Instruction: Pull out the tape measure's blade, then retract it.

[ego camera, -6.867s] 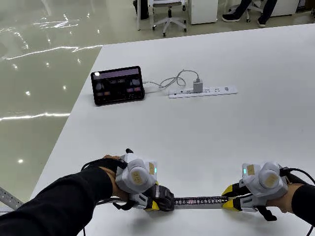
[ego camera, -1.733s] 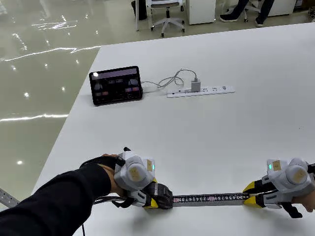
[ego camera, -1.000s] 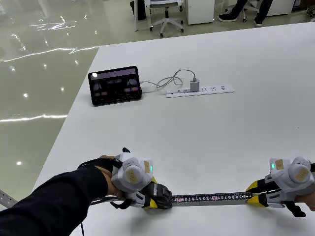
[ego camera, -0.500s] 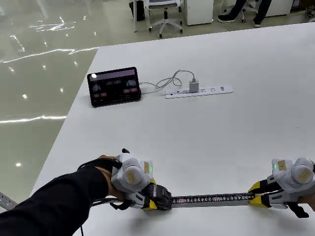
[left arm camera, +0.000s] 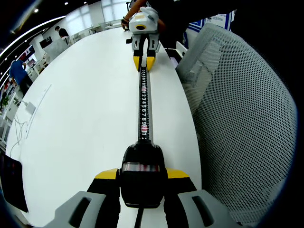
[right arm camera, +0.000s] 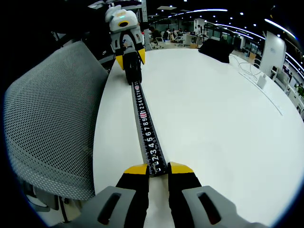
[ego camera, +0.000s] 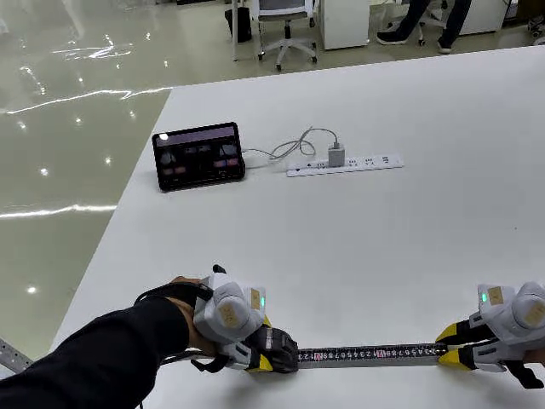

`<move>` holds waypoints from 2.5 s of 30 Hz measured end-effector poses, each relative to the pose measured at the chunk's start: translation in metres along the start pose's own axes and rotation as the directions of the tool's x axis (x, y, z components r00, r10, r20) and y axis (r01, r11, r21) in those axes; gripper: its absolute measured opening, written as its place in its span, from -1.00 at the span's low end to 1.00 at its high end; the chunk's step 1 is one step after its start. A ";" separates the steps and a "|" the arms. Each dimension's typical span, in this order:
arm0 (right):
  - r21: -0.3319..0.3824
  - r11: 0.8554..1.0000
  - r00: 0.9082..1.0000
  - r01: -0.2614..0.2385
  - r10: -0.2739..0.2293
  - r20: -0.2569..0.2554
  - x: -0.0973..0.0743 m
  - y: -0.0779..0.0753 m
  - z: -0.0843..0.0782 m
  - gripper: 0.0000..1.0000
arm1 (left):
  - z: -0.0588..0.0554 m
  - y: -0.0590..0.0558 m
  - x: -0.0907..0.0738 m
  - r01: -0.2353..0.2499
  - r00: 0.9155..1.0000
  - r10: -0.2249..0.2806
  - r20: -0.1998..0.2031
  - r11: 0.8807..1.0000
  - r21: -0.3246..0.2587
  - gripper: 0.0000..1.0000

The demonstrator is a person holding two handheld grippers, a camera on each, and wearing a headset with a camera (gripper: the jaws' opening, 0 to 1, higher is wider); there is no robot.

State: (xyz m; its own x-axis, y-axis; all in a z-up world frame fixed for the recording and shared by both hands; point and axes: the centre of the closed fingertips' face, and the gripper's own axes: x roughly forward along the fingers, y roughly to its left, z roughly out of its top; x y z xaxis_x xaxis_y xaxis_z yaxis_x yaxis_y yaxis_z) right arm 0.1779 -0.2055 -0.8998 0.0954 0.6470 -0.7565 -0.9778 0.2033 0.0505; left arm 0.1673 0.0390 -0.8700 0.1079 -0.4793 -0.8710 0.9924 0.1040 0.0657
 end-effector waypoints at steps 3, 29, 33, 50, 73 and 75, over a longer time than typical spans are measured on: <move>0.002 1.000 1.000 0.001 -0.001 0.000 -0.001 0.000 0.000 -0.80 | 0.000 0.000 0.000 0.001 1.000 -0.001 0.000 1.000 -0.002 -0.38; 0.000 1.000 1.000 -0.007 0.007 -0.012 -0.004 0.004 -0.004 -0.79 | 0.000 0.000 0.000 -0.002 1.000 0.002 0.005 1.000 0.001 -0.38; -0.013 1.000 0.999 -0.015 0.014 -0.033 -0.004 0.006 -0.001 -0.79 | 0.000 0.001 0.001 -0.002 1.000 0.002 -0.001 1.000 0.003 -0.38; -0.100 0.994 0.988 -0.046 0.031 -0.152 -0.006 0.003 -0.003 -0.73 | 0.001 0.001 0.001 0.005 1.000 -0.005 0.006 1.000 -0.006 -0.37; 0.029 0.994 0.993 0.107 -0.106 -0.056 -0.043 -0.005 -0.004 0.30 | -0.019 0.023 -0.017 -0.104 0.994 0.108 0.004 0.966 -0.239 0.20; 0.090 0.986 0.990 0.140 -0.139 -0.015 -0.047 -0.006 -0.001 0.40 | -0.016 0.025 -0.023 -0.076 0.986 0.127 0.104 0.914 -0.398 0.16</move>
State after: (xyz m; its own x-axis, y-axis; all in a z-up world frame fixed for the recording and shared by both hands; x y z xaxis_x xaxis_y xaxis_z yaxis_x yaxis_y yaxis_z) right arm 0.1794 -0.2385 -0.8651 0.2275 0.6010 -0.7662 -0.9340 0.3574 0.0031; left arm 0.1881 0.0666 -0.8558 0.2387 -0.5501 -0.8002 0.8754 0.4786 -0.0679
